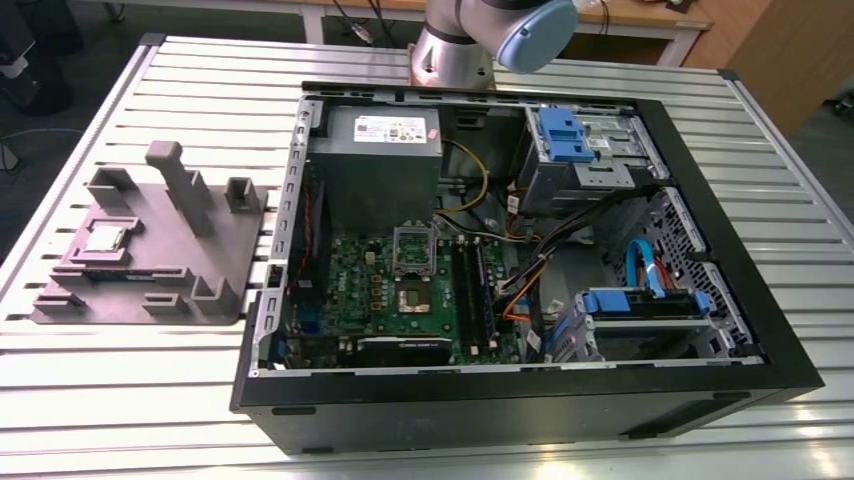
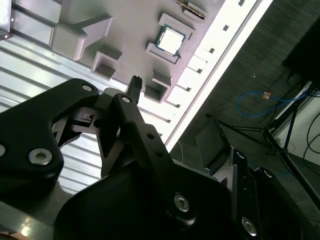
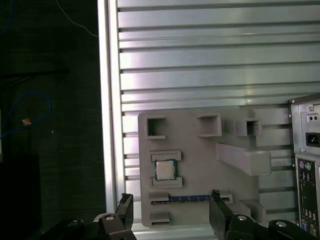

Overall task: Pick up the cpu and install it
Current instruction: 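Pick up the cpu and move it towards the insertion slot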

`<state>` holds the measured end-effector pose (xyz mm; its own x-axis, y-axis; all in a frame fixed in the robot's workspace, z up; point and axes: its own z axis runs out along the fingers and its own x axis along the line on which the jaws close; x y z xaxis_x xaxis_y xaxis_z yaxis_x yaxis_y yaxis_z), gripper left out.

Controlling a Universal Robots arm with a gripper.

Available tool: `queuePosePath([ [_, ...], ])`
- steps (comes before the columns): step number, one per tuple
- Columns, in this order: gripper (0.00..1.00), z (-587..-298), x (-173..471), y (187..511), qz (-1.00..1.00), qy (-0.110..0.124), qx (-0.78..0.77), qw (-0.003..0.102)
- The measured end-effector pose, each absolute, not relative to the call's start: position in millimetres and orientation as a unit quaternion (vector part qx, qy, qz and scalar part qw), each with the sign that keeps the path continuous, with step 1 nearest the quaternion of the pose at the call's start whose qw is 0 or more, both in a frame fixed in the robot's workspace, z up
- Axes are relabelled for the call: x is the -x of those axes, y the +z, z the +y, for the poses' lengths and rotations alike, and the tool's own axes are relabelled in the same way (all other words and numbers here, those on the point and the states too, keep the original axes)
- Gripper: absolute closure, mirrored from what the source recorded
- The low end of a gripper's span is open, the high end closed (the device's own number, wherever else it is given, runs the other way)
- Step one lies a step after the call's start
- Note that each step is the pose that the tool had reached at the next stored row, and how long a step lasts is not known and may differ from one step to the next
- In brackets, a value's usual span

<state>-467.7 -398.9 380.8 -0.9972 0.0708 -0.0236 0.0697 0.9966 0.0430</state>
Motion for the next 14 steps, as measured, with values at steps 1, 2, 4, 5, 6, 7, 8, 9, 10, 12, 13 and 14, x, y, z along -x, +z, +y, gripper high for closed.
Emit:
queuePosePath([
  [1,0.29,-399.0,467.7,380.7,0.999,0.021,-0.035,0.013],
  [2,0.29,-398.9,467.7,380.6,0.999,0.021,-0.035,0.013],
  [4,0.29,-399.0,467.7,380.4,0.999,0.021,-0.035,0.013],
  [5,0.29,-398.9,467.7,380.4,0.999,0.021,-0.035,0.013],
  [6,0.29,-398.9,467.7,380.2,0.999,0.021,-0.035,0.013],
  [7,0.29,-398.9,467.7,380.1,0.999,0.021,-0.035,0.013],
  [8,0.29,-399.0,467.7,380.0,0.999,0.021,-0.035,0.013],
  [9,0.29,-398.9,467.7,379.8,0.999,0.021,-0.035,0.013],
  [10,0.29,-398.9,467.7,379.7,0.999,0.021,-0.035,0.013],
  [12,0.29,-398.9,467.7,379.4,0.999,0.021,-0.035,0.013],
  [13,0.29,-398.9,467.7,379.3,0.999,0.021,-0.035,0.013],
  [14,0.29,-398.9,467.7,379.1,0.999,0.021,-0.035,0.013],
])
